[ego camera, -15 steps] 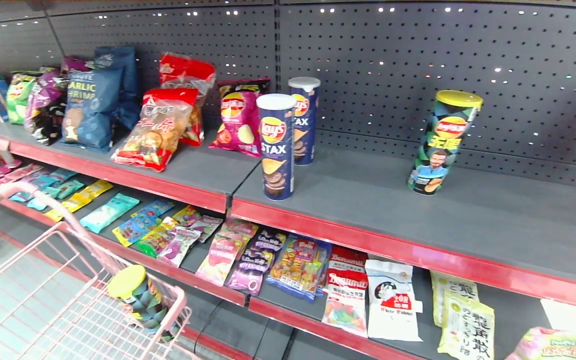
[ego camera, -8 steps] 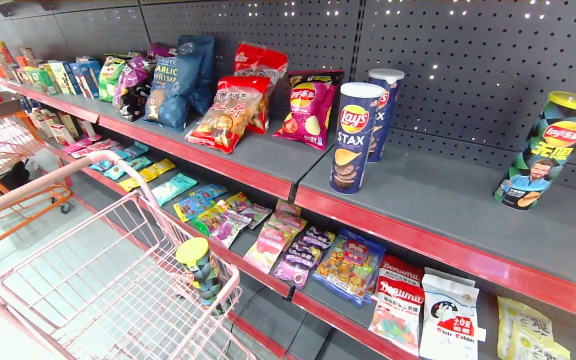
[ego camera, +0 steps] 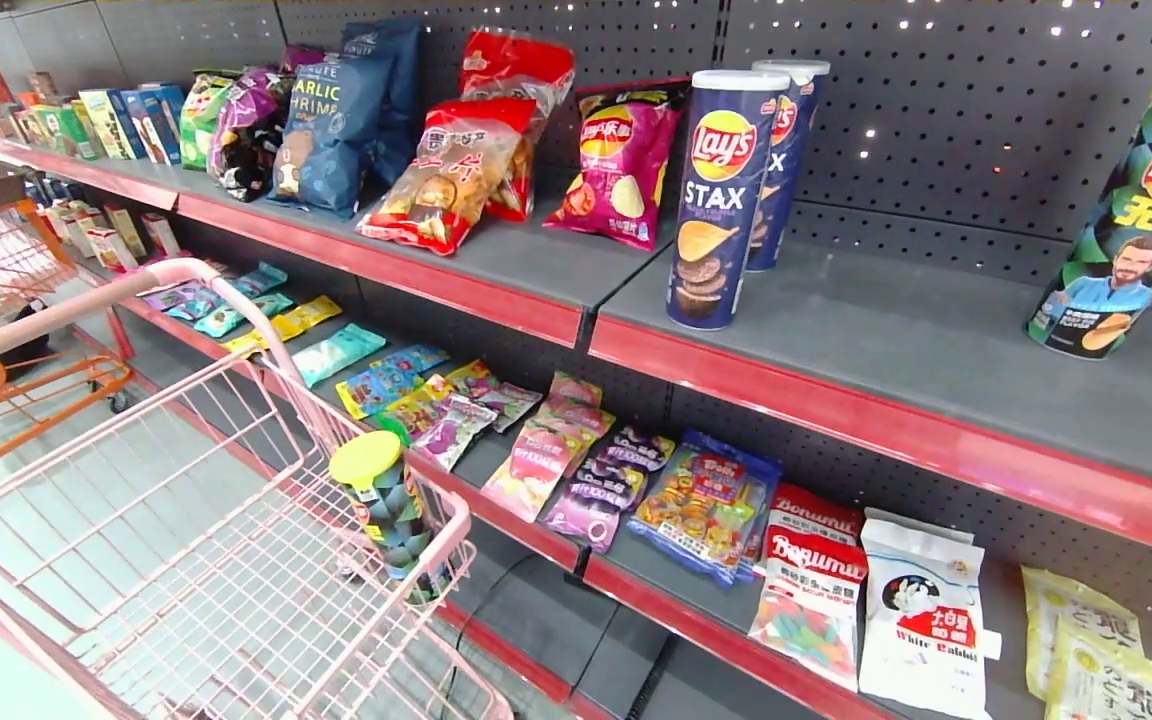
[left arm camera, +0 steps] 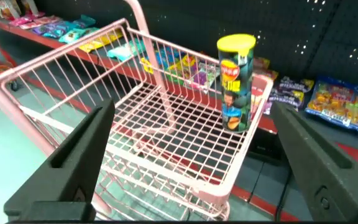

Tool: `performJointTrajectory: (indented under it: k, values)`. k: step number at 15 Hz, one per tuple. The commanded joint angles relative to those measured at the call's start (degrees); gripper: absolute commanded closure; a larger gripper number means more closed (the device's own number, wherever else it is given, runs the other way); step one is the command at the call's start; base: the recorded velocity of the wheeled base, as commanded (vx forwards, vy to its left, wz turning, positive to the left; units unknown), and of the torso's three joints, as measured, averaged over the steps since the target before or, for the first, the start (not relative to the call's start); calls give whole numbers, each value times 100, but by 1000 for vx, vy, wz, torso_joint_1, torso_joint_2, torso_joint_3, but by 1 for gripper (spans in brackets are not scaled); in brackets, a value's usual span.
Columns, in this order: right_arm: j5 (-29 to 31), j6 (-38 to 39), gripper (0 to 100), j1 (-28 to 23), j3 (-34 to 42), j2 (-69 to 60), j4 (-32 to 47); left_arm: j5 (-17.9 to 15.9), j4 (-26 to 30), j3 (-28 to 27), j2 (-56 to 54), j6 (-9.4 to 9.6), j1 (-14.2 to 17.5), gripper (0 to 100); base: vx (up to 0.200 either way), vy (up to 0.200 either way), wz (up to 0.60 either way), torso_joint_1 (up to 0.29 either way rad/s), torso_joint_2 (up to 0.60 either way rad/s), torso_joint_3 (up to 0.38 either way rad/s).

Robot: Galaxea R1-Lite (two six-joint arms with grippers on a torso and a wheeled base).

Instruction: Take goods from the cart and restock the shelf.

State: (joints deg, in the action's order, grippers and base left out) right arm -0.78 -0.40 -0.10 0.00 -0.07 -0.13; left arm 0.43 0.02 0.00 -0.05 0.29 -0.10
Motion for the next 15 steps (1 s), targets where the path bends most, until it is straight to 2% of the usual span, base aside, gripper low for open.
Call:
performJointTrajectory:
  k: [1,6,7,8,9,10,11,12,13,14,15]
  values:
    - [-1,5,0,1,0,7,-4,-8,-2,0,5,6,1,0,0,0,0,-188,540,364]
    - [-1,23,0,1,0,7,-4,-60,6,0,75,59,-8,0,0,0,0,-54,170,113]
    - [-1,31,0,1,0,7,-4,-175,-11,0,66,103,-8,0,0,0,0,0,0,0]
    - [8,23,0,1,0,7,-4,-588,-55,-132,66,199,-8,0,0,0,0,0,0,0]
    - [25,31,0,1,0,7,-4,-1027,-90,-1046,726,23,-96,0,0,0,0,0,0,0]
    - [43,23,0,1,0,7,-4,-1124,-134,-2188,2018,-627,-131,0,0,0,0,0,0,0]
    - [43,23,0,1,0,7,-4,-1080,-231,-2979,2879,-1233,-122,0,0,0,0,0,0,0]
    - [43,14,0,1,0,7,-4,-860,-319,-3296,3547,-1392,-25,0,0,0,0,0,0,0]
    - [34,5,0,1,0,7,-4,-561,-442,-3234,4259,-1128,89,0,0,0,0,0,0,0]
    - [34,5,0,1,0,7,-4,-561,-459,-3059,4514,-1022,89,0,0,0,0,0,0,0]
    - [34,40,0,1,0,7,-4,-570,-864,-2681,5270,-970,71,0,0,0,0,0,0,0]
